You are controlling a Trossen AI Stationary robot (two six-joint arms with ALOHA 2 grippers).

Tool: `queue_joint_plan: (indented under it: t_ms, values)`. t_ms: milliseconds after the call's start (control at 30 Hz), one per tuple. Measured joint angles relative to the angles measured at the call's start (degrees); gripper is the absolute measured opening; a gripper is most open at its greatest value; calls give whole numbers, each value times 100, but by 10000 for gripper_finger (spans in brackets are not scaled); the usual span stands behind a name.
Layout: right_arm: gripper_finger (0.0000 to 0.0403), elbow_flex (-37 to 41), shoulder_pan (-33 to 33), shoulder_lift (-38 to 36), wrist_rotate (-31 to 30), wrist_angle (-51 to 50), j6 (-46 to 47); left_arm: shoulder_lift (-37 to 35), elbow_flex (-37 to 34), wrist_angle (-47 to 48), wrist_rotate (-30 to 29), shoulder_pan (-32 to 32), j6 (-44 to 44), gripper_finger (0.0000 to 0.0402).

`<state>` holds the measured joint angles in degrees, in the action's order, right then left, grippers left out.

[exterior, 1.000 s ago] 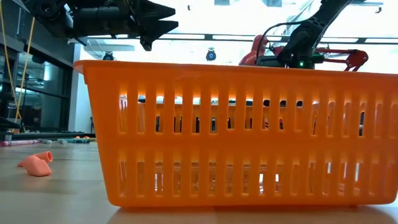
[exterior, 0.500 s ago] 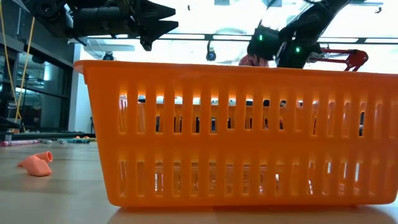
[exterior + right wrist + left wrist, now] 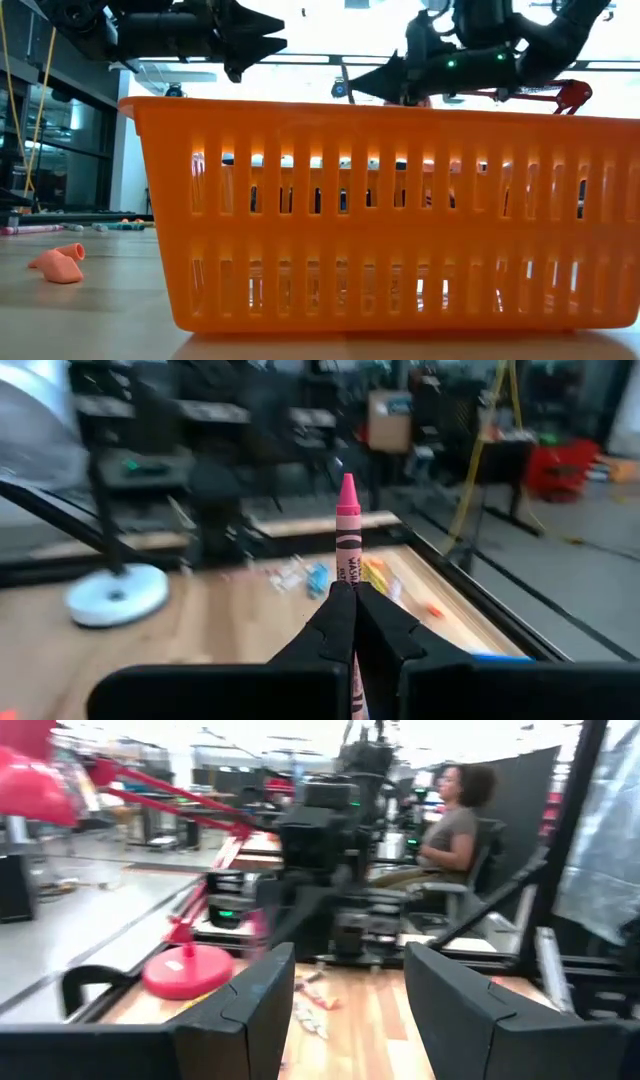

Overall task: Sort crayons
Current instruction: Put the pink crayon into the top blue bin

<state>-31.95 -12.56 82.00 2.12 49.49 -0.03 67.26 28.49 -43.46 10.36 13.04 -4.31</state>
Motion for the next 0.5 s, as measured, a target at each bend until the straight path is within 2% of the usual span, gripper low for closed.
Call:
queue_joint_plan:
  t_ms: [200,400,500]
  values:
    - [0,212,187,2,14,654,-22,0,0,2,-593,1,126,180]
    - [0,214,206,2,-12,667,-33,0,0,-9,-628,0,212,177]
    - [0,73,103,74,-633,655,-193,0,0,-16,-628,0,256,178]
